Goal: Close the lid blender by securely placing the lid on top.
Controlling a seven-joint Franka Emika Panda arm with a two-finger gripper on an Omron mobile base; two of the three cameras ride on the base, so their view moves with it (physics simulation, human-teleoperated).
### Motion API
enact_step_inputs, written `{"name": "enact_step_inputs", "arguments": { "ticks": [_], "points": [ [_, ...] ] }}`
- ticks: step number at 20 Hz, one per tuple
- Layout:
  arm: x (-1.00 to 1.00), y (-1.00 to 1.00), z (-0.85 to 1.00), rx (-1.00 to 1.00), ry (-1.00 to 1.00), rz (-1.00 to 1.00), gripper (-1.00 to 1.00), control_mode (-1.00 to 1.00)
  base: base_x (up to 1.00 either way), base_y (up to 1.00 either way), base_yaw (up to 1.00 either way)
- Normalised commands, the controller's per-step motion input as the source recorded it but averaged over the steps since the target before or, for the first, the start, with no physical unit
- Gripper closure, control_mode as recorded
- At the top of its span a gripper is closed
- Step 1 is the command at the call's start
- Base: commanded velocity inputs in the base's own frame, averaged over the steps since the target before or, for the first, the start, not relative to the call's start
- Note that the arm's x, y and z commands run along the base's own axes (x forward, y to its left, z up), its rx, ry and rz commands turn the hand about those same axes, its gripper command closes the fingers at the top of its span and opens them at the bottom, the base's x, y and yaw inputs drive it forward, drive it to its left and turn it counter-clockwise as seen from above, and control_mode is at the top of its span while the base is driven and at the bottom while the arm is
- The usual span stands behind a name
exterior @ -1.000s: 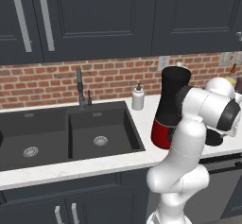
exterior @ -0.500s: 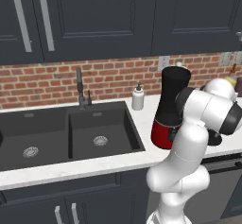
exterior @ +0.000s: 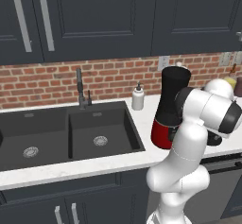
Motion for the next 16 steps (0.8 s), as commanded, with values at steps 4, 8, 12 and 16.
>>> {"name": "enact_step_inputs", "arguments": {
  "ticks": [4, 8, 12, 16],
  "points": [
    [0.0, 0.0, 0.0, 0.0, 0.0, 0.0, -1.0, -1.0, 0.0, 0.0, 0.0],
    [0.0, -0.01, 0.0, 0.0, 0.0, 0.0, -1.0, -1.0, 0.0, 0.0, 0.0],
    [0.0, 0.0, 0.0, 0.0, 0.0, 0.0, 1.0, -1.0, 0.0, 0.0, 0.0],
    [0.0, 0.0, 0.0, 0.0, 0.0, 0.0, 1.0, -1.0, 0.0, 0.0, 0.0]
  ]
}}
